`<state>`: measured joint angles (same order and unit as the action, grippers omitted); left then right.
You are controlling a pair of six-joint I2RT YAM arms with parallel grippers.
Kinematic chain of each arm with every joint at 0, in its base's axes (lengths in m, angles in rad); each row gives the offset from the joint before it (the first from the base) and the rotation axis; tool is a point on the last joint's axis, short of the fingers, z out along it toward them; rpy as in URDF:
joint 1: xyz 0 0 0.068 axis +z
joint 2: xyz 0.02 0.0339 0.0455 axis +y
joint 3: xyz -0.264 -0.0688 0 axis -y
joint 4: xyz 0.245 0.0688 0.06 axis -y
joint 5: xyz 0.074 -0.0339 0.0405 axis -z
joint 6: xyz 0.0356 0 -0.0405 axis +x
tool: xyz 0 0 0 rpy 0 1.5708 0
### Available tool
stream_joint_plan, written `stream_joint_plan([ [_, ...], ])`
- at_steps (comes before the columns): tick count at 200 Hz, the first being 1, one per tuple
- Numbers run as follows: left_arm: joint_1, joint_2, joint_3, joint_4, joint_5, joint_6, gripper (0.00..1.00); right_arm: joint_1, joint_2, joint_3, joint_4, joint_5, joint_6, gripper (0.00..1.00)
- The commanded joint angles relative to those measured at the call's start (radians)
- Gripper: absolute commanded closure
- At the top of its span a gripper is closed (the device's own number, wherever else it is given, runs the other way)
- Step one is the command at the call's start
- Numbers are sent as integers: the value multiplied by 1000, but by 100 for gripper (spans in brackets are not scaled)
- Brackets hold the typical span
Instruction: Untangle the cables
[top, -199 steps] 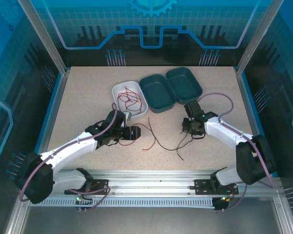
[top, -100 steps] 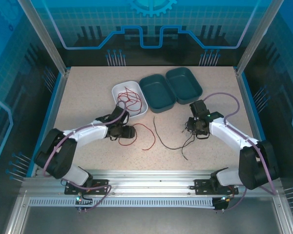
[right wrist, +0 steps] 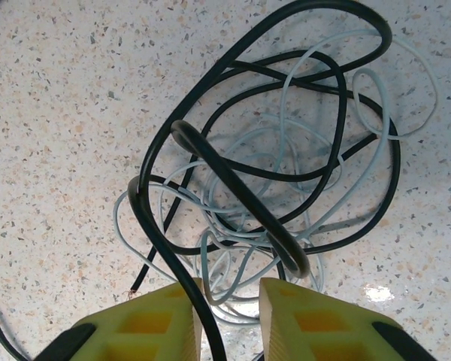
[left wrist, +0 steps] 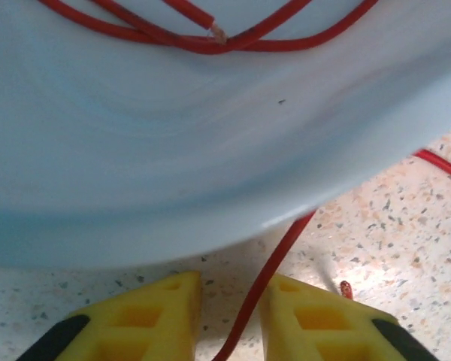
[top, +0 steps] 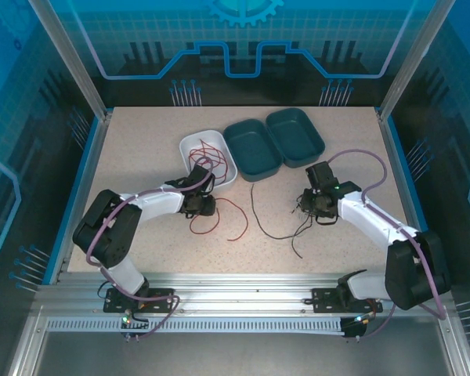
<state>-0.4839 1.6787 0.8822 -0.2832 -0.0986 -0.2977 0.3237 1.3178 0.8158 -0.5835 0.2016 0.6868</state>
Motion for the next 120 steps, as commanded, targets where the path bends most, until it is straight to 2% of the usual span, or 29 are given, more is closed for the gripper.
stream_joint_plan([
  [1,-24,-14,5,-1,3,7,85,-15,-36,-15,-12,0,-3,74],
  [24,-38,-65,-1,-25,-1,9,100,-17,-58,-22,-16,2,0,73],
  [54,-65,-182,-3,-86,9,6,100,-17,-94,-23,-42,9,6,72],
  [95,-91,-411,-9,-152,89,-2,100,-17,-176,-38,-65,25,13,67],
  [120,-91,-541,18,-186,79,-6,100,-18,-228,-40,-73,30,11,64],
])
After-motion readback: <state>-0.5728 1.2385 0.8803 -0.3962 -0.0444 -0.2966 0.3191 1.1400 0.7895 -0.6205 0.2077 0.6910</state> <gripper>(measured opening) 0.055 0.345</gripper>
